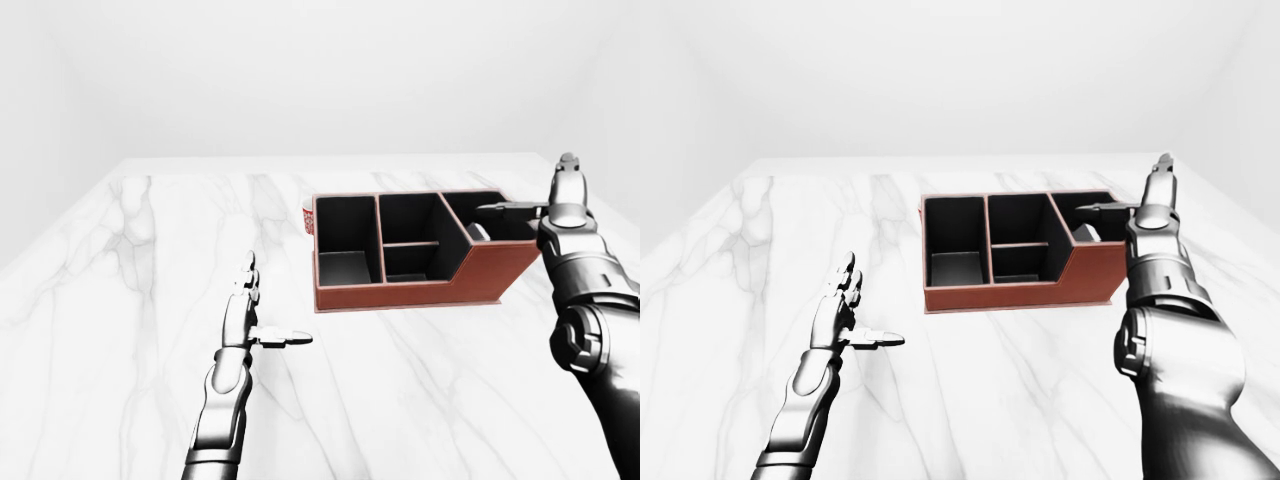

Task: Pick up the book and place it in the right compartment of the caddy.

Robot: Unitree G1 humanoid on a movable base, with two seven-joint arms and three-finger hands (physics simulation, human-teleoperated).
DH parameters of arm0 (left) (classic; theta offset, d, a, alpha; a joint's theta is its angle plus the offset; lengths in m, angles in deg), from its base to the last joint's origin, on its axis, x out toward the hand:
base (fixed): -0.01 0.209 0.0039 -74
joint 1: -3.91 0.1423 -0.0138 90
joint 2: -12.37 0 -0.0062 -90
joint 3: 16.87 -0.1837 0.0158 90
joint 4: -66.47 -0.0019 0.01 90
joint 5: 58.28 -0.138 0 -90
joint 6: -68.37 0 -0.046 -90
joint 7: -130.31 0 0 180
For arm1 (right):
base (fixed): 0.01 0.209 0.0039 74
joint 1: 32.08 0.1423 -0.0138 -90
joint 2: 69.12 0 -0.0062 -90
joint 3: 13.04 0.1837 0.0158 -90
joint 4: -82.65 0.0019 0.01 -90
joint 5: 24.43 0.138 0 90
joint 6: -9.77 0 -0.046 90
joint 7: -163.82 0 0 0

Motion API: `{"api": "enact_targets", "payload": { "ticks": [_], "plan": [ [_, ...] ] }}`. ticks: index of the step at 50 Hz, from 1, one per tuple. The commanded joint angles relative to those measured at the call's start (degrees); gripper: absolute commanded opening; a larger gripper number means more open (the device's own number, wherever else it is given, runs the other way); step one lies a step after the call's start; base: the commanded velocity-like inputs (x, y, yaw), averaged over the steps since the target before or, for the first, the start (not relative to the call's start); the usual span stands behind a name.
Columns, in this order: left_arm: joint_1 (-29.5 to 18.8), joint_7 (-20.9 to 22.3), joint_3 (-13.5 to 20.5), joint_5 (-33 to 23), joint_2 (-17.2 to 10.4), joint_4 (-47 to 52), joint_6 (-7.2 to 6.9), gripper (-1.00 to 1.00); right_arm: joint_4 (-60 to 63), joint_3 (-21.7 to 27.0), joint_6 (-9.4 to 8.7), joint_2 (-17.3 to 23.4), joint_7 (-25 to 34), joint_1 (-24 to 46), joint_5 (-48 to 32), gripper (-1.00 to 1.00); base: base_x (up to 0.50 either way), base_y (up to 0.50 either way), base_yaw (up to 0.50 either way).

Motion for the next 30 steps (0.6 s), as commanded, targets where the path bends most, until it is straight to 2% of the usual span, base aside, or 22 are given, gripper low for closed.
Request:
{"api": "enact_targets", "payload": {
  "ticks": [1, 3, 7, 11, 13, 14, 15, 19, 29, 30],
  "plan": [
    [0.2, -0.1, -0.4, -0.4, 0.2, 0.0, 0.1, 1.0, 0.7, 0.1, 0.86, 1.5, 0.0, 3.3, 0.5, 1.0, 0.0, 0.0, 0.0],
    [0.1, -0.2, -0.4, -0.4, 0.2, -0.3, 0.36, 1.0, 1.0, 0.2, 0.96, 2.0, 0.2, 4.7, 0.9, 1.0, 0.0, 0.0, 0.0],
    [0.2, 0.0, -0.4, -0.4, 0.1, 0.1, 0.01, 1.0, 1.8, 0.2, 0.76, 3.6, 0.9, 8.8, 2.1, 1.0, 0.0, 0.0, 0.0],
    [0.1, 0.0, -0.3, -0.3, 0.1, -0.4, 0.49, 1.0, 2.8, 0.6, 0.66, 5.3, 1.2, 13.1, 3.9, 1.0, 0.0, 0.0, 0.0],
    [0.2, 0.0, -0.3, -0.3, 0.1, 0.0, 0.12, 1.0, 3.1, 0.5, 0.48, 5.9, 1.2, 14.5, 4.6, 1.0, 0.0, 0.0, 0.0],
    [0.1, 0.0, -0.3, -0.3, 0.1, -0.5, 0.6, 1.0, 3.6, 0.6, 0.19, 6.5, 1.3, 16.1, 5.1, 1.0, 0.0, 0.0, 0.0],
    [0.0, 0.0, -0.3, -0.3, 0.1, -0.7, 0.77, 1.0, 3.7, 0.5, 0.49, 6.7, 1.4, 16.8, 5.4, 1.0, 0.0, 0.0, 0.0],
    [0.2, 0.1, -0.3, -0.3, 0.1, 0.4, -0.07, 1.0, 4.6, 0.1, 0.37, 7.3, 1.6, 18.9, 6.3, 1.0, 0.0, 0.0, 0.0],
    [0.0, 0.0, -0.3, -0.3, 0.1, -0.9, 1.01, 1.0, 7.5, -0.7, -0.07, 8.9, 2.9, 24.0, 8.2, 1.0, 0.0, 0.0, 0.0],
    [0.2, 0.0, -0.3, -0.3, 0.1, -0.2, 0.46, 1.0, 8.4, -0.7, -0.13, 9.3, 2.9, 25.0, 8.4, 1.0, 0.0, 0.0, 0.0]
  ]
}}
